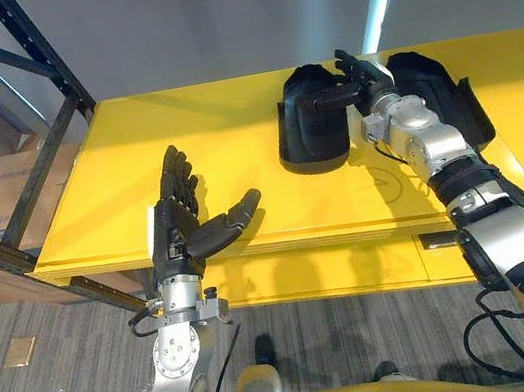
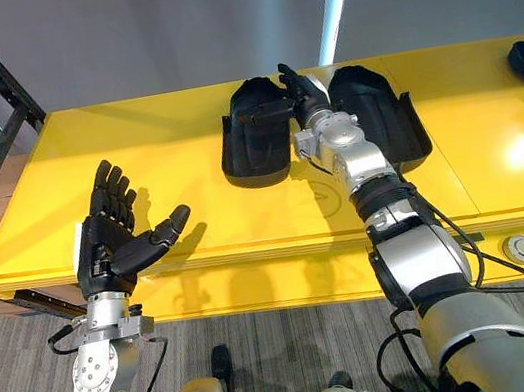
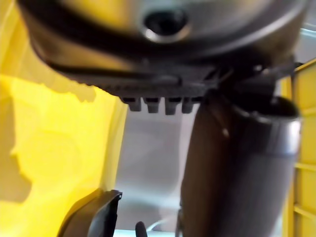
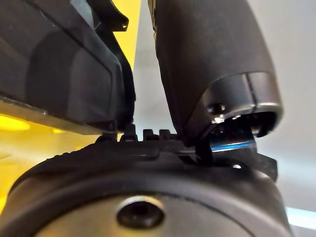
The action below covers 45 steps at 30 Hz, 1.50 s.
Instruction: Walk over and take three plastic housings, then place them on the shelf
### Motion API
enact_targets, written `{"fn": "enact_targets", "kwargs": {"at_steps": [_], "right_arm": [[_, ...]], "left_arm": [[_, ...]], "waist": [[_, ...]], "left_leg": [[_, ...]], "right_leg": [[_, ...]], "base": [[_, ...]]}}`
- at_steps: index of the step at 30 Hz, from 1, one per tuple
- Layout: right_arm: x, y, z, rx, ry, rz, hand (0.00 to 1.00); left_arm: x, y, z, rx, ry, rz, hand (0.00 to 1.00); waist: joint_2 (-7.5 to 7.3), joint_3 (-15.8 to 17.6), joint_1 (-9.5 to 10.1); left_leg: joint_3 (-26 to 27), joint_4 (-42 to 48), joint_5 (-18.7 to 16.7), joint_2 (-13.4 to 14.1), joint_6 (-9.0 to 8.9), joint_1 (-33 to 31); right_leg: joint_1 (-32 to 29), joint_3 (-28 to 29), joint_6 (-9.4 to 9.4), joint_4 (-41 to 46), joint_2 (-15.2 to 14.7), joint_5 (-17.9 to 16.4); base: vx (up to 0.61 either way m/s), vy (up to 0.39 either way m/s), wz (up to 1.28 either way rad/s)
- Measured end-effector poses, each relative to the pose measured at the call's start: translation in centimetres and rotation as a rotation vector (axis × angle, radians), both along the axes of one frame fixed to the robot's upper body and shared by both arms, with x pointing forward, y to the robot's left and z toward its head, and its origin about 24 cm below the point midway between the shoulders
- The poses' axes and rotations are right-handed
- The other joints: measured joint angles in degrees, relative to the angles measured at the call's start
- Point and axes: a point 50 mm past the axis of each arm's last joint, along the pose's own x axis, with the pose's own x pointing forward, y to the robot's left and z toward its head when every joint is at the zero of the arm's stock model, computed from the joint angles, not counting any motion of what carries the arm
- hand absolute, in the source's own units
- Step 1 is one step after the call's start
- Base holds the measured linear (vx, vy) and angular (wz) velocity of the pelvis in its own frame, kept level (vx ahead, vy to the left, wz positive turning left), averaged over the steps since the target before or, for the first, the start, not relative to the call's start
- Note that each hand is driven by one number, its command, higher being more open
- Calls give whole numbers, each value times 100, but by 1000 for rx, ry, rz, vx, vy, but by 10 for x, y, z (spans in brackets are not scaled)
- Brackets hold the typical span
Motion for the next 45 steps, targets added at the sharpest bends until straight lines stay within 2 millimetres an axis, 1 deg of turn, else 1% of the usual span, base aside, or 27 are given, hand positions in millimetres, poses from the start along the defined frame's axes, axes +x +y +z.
{"fn": "enact_targets", "kwargs": {"at_steps": [4, 10, 14, 22, 27, 31, 36, 39, 40, 42, 44, 45], "right_arm": [[0, 0, 0, 0, -1, 2, 100], [4, 2, 9, -11, -11, 1, 100], [5, 2, 10, -10, -12, -3, 100], [8, 2, 17, -9, -12, 19, 100], [9, 0, 16, -8, -6, 19, 100], [10, 1, 21, -11, -29, 23, 100], [10, -2, 37, -101, -146, 8, 100], [5, 0, 64, -215, -298, 0, 100], [-1, 5, 78, -258, -385, 23, 100], [-13, 14, 95, -305, -504, 84, 100], [-26, 28, 103, -316, -578, 198, 100], [-28, 32, 104, -326, -580, 238, 100]], "left_arm": [[0, 0, 0, 0, 0, 0, 100], [0, 0, 0, -1, 0, 1, 100], [0, 0, 0, -1, 0, 5, 100], [1, 1, 1, -5, -4, 18, 100], [2, 1, 1, -5, -4, 17, 100], [2, 1, 1, -8, -4, 11, 100], [1, 2, 1, 10, -6, -5, 100], [1, 3, 2, 22, -9, 5, 100], [1, 3, 3, 20, -11, 12, 100], [1, 5, 3, 18, -9, 25, 100], [2, 9, 4, 19, -15, 52, 100], [2, 12, 5, 21, -20, 62, 100]], "waist": [[15, 11, 19], [60, 59, 33], [55, 82, 84], [54, 235, 90], [53, 243, 97], [53, 243, 97], [49, 246, 101], [53, 313, 73], [52, 364, 62], [50, 365, 50], [49, 365, -50], [49, 365, -82]], "left_leg": [[0, -1, -2, 24, -4, 2], [3, -2, -3, 64, -14, 7], [3, 3, -15, 94, -37, 5], [2, 11, -20, 119, -50, 4], [-36, 13, -21, 116, -51, -23], [-39, 13, -21, 117, -51, -25], [-39, 13, -23, 124, -52, -23], [4, 13, -31, 111, -63, -2], [40, 12, -38, 113, -65, 16], [97, 13, -45, 115, -68, 4], [116, 13, -43, 112, -69, 11], [119, 12, -43, 110, -70, 11]], "right_leg": [[0, 0, -7, 2, 22, -5], [0, 7, -26, 1, 63, -17], [-1, 7, -40, -7, 95, -26], [-4, -1, -56, 9, 114, -40], [-5, -47, -62, 10, 115, -48], [-5, -53, -64, 12, 115, -50], [-6, -50, -65, 13, 118, -51], [-22, -10, -64, 21, 105, -51], [-35, 34, -64, 26, 102, -50], [-86, 83, -64, 38, 95, -50], [-91, 89, -65, 42, 89, -51], [-92, 90, -65, 42, 87, -52]], "base": [[0, 0, 0], [0, 0, 0], [0, 0, 0], [0, 0, 0], [6, -5, 4], [0, 0, 0], [0, 0, 0], [0, 0, -8], [4, 1, -14], [16, 1, -13], [34, -8, -5], [0, 0, 0]]}}
